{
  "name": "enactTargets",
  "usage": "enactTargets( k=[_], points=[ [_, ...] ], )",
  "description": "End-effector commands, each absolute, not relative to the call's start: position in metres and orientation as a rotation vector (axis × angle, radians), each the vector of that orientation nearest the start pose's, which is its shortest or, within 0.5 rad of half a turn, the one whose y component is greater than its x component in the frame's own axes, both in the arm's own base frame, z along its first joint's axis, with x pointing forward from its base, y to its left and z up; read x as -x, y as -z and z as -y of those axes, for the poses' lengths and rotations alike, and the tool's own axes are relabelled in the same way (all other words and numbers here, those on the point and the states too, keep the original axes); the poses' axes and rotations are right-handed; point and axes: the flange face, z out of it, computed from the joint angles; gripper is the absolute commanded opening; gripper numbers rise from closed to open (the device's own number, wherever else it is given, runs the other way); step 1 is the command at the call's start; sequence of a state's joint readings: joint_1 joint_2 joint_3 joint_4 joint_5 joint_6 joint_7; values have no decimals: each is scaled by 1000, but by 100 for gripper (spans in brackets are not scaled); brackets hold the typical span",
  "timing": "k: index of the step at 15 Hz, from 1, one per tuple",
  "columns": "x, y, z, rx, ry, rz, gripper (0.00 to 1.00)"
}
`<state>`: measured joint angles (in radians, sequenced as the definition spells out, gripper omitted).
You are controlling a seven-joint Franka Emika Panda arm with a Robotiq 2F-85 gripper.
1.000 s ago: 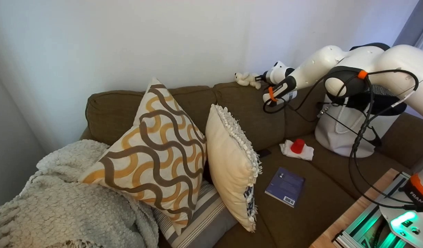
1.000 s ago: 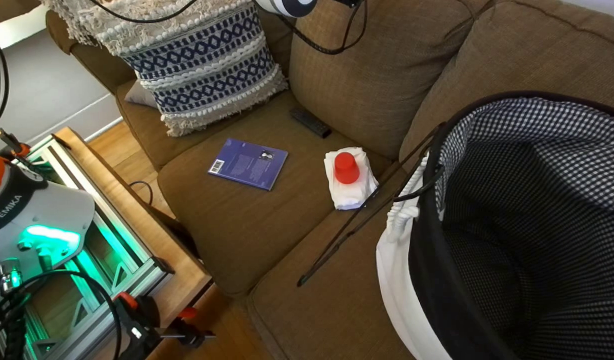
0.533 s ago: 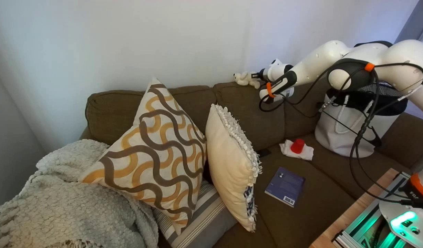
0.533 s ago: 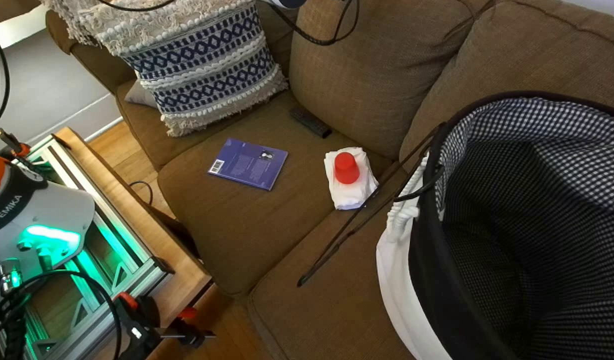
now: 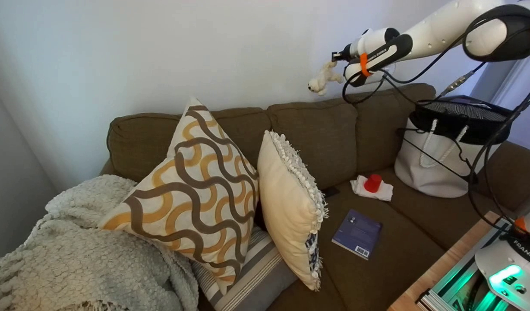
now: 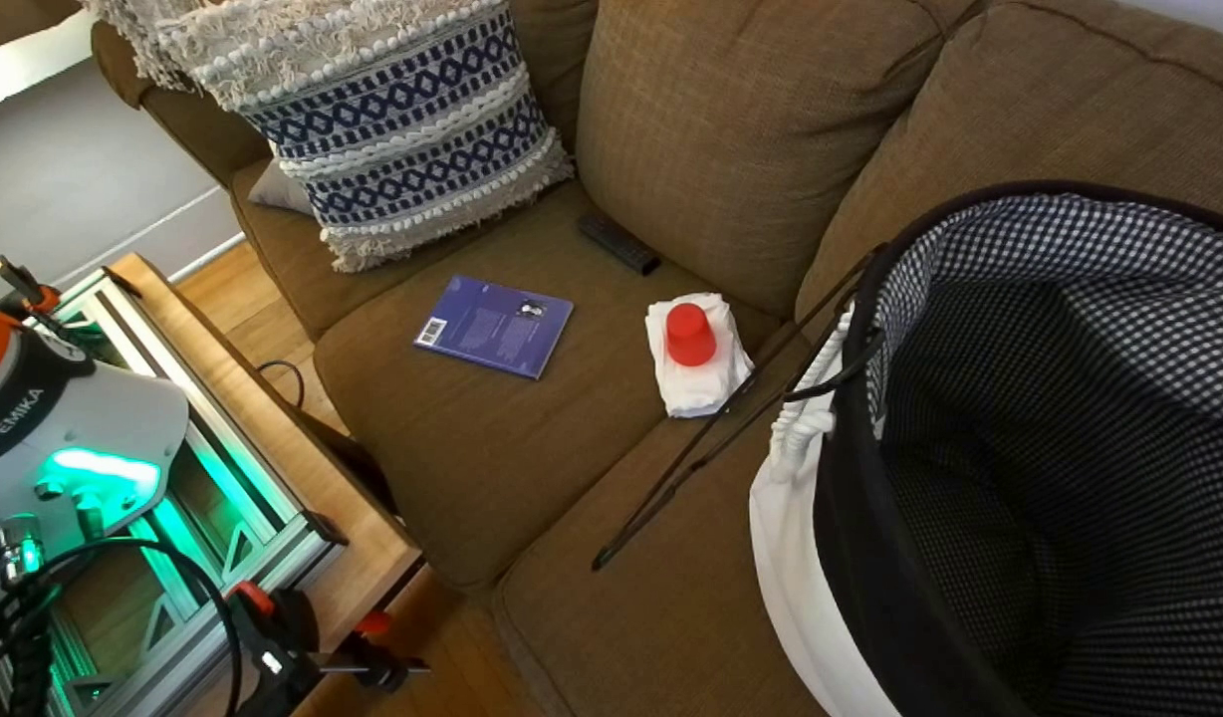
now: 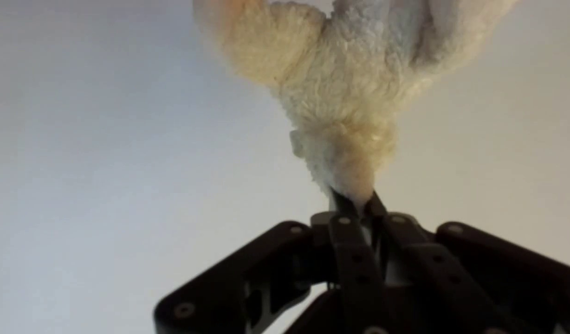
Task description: Pick up the white teddy bear and put it on the middle bottom cushion of the couch
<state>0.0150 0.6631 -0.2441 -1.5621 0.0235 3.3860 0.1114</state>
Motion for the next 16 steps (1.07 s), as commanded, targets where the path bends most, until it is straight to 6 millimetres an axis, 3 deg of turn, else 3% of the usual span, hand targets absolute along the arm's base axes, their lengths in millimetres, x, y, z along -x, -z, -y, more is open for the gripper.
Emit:
enactTargets(
  k=[1, 5, 7, 11, 16],
  points=[
    [-675, -451, 164, 2922, 1625, -419, 2],
    [-614, -468, 201, 3093, 1346, -585, 2],
    [-587, -458, 213, 3175, 1197, -688, 2],
    [-538, -397, 217, 3172, 920, -998, 2],
    [-469, -283, 181, 3193, 418, -1176, 2]
  ],
)
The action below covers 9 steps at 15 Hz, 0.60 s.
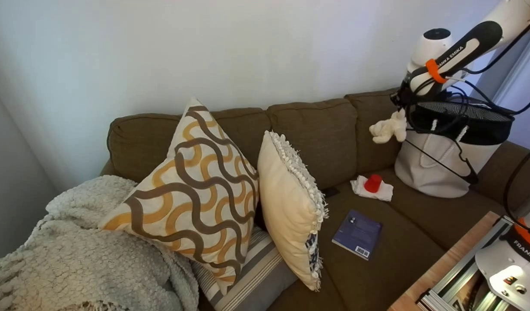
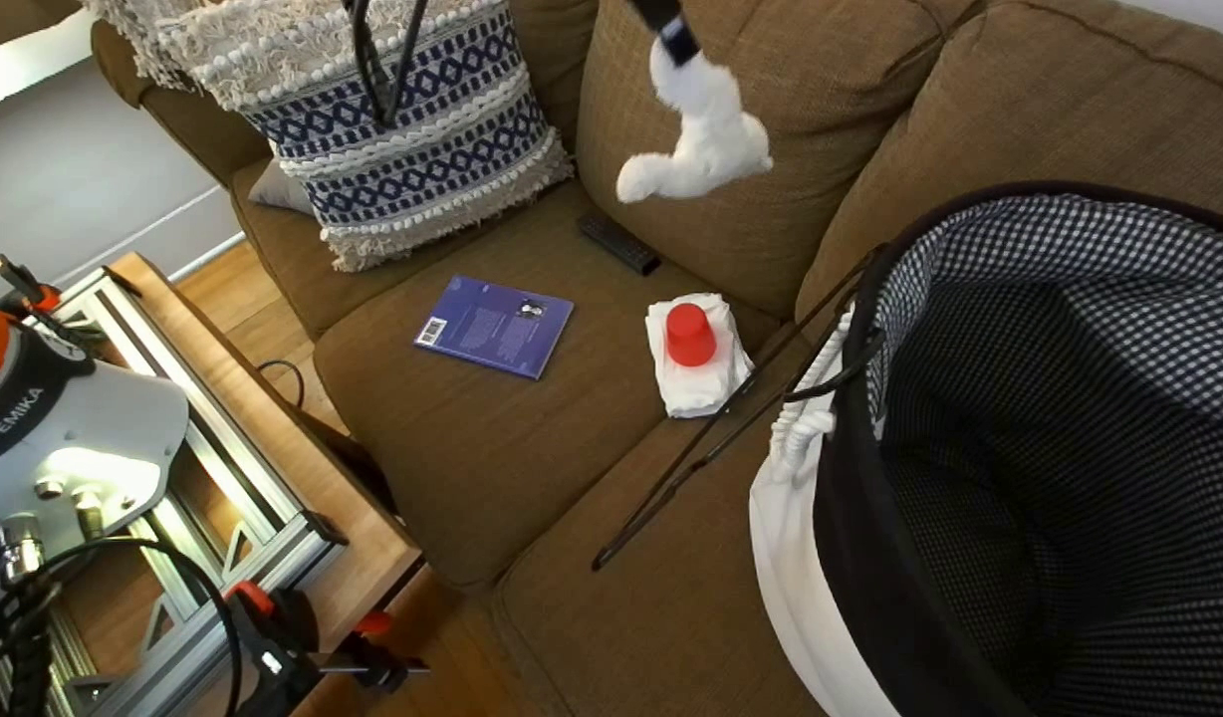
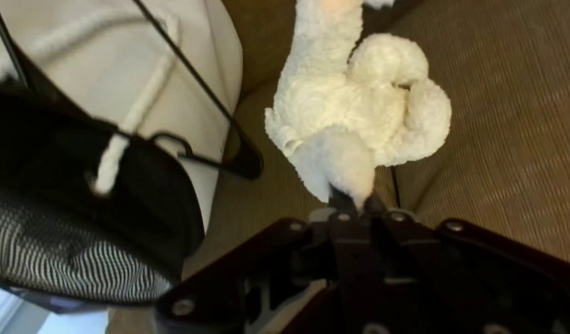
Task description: Pick up the white teddy bear and put it on the middle bottom cushion of the couch
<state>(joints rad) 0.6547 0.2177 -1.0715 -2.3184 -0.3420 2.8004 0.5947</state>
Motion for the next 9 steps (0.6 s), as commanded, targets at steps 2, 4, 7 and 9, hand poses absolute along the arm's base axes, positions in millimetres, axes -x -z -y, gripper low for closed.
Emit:
enactTargets(
  k=[2, 4, 7, 9],
  points=[
    [-434, -245, 150, 3196, 224, -1111, 2],
    [-398, -204, 120, 3204, 34, -1074, 2],
    [-340, -151, 77, 3158, -234, -1220, 35],
    [-342, -136, 48, 3056, -348, -1352, 49]
  ],
)
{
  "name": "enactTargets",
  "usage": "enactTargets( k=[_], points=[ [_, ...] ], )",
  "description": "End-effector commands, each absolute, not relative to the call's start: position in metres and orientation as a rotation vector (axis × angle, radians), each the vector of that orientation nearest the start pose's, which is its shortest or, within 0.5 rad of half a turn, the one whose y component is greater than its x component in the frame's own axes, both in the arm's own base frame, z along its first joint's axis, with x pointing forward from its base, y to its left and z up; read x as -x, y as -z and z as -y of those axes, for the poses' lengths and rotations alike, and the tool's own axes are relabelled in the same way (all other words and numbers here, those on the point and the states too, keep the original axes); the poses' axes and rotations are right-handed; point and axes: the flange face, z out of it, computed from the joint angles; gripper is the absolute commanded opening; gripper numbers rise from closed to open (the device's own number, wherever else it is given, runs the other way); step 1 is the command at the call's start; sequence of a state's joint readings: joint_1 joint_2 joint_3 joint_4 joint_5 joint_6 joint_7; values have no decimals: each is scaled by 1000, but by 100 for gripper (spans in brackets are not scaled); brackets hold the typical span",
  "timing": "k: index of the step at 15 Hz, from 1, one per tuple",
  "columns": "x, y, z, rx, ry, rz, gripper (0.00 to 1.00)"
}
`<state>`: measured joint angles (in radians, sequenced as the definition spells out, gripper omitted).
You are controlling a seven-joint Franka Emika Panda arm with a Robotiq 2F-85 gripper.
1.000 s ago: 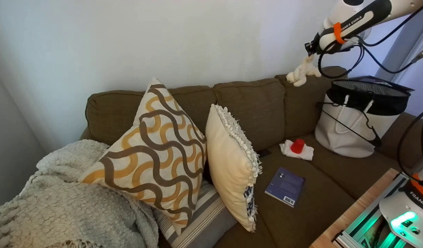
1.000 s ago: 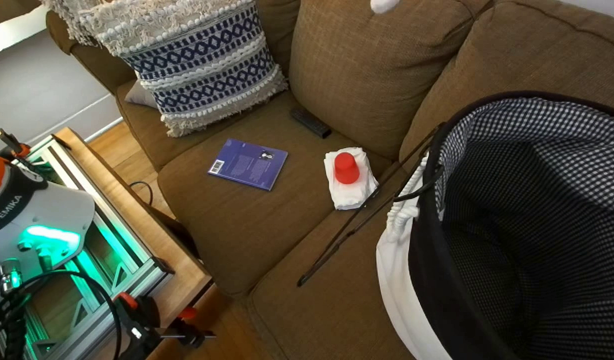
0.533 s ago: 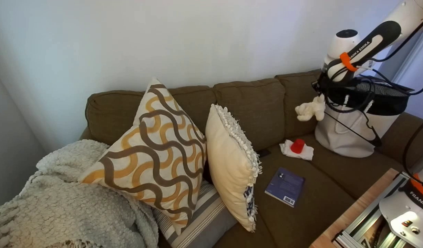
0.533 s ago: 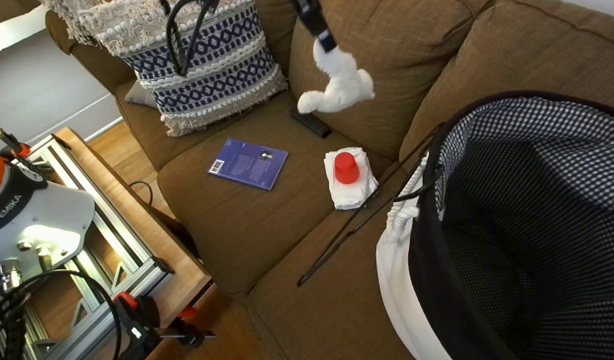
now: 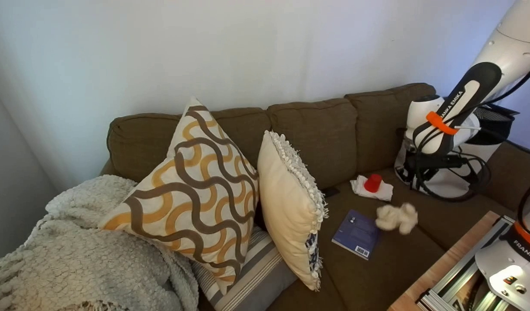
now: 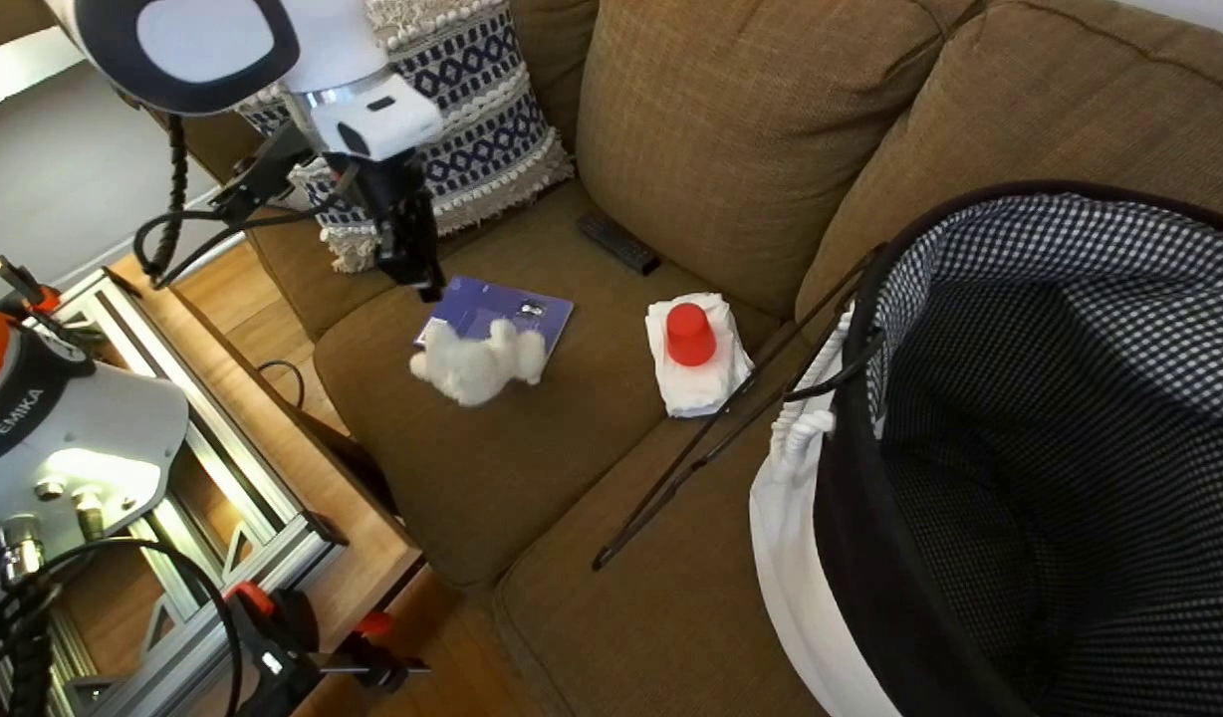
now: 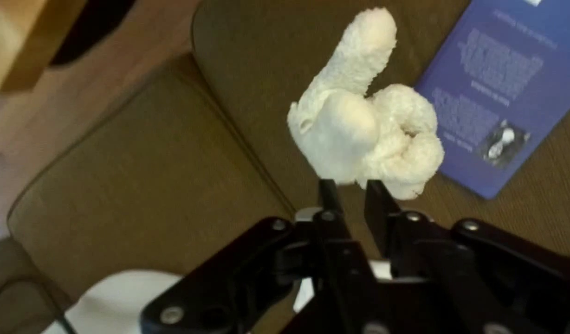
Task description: Pick up the white teddy bear and put it on the middle bottom cushion of the couch
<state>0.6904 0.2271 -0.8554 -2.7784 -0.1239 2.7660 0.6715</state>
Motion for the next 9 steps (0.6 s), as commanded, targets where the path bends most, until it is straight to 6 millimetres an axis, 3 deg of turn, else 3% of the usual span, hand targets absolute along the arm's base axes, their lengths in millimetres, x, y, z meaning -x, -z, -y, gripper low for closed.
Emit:
enactTargets(
  k=[1, 2, 3, 6, 8, 9],
  points=[
    [-336, -130, 38, 2991, -350, -1417, 56],
    [-348, -131, 33, 2929, -298, -1473, 63],
    [-371, -133, 29, 2879, -238, -1501, 72],
    [-451, -176, 10, 2792, -9, -1426, 94],
    [-499, -209, -11, 2738, 124, -1336, 100],
    [-468, -185, 2, 2802, 52, -1373, 91]
  ],
)
